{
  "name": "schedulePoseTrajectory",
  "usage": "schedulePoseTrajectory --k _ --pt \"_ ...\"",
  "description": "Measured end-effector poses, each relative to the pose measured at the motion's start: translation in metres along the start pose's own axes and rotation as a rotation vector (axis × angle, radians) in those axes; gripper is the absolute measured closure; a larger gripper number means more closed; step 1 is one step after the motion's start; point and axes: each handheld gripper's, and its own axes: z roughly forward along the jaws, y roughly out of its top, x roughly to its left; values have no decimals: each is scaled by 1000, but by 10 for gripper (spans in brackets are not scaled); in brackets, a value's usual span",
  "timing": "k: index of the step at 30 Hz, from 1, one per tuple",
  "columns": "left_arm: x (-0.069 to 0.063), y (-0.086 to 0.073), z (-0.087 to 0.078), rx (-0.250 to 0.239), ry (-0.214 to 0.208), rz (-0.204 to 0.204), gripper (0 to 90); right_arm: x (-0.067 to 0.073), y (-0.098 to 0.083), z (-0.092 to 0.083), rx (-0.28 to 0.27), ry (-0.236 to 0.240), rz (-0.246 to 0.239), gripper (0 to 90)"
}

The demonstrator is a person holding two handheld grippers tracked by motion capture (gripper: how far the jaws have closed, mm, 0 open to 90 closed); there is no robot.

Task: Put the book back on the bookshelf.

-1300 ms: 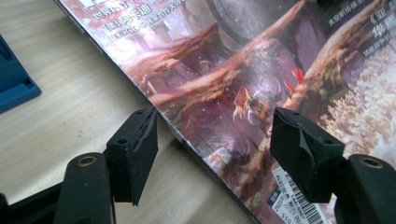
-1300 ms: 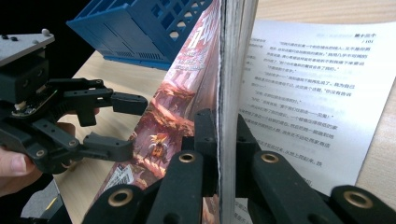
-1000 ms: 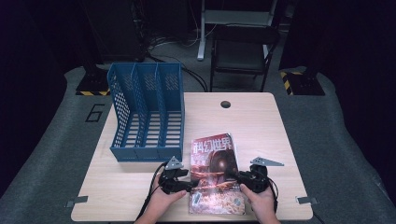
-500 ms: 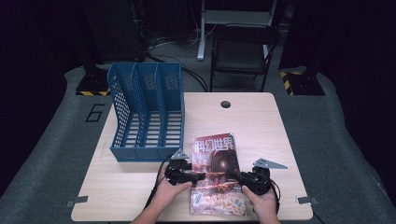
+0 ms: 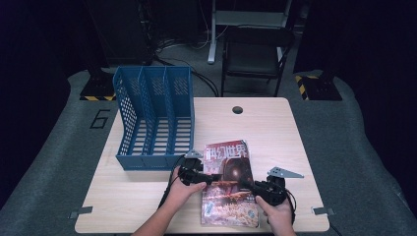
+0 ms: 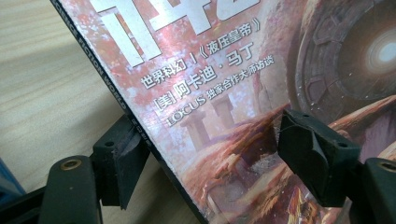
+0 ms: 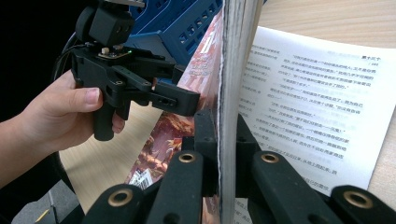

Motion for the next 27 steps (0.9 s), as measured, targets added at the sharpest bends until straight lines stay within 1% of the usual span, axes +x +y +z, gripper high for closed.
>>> schedulePoseTrajectory --k 1,3,4,5,6,7,9,11,12,14,15,17,20,21,23,27 --pt "-1 0 -1 6 -12 -15 257 -1 0 0 -1 3 -1 857" --pt "-2 0 -2 -4 -2 -22 269 -1 0 0 -5 5 1 857" --pt "-1 1 -3 0 1 -8 278 -1 0 -1 -4 5 3 857" --pt "-3 1 -4 -5 7 -23 288 -1 0 -1 -5 9 3 857" --pt "-2 2 -7 2 10 -1 300 -2 0 -1 -8 12 -3 857" --pt "-3 2 -8 2 9 -18 316 -2 0 -1 -8 14 0 857" --pt "-1 2 -12 -1 13 -7 352 -2 0 -1 -8 18 7 857" --pt "-3 2 -16 -11 11 -27 386 -2 0 -1 -9 20 7 857" --pt "-3 2 -18 -14 10 -30 402 -2 1 -2 -10 21 8 857" --pt "-3 2 -21 -28 17 -21 436 -2 1 -2 -12 22 11 856" --pt "-3 3 -24 -24 12 -22 452 -2 1 -2 -12 23 11 856" --pt "-4 3 -27 -35 9 -28 487 -2 1 -3 -12 24 11 856" --pt "-5 4 -32 -37 11 -24 531 -3 1 -3 -11 24 11 856" --pt "-6 4 -33 -45 16 -25 547 -3 1 -3 -10 23 10 856" --pt "-6 5 -35 -52 13 -23 583 -3 1 -2 -8 20 8 856" --pt "-5 6 -39 -58 -7 -49 639 -3 1 -2 -5 18 16 855"
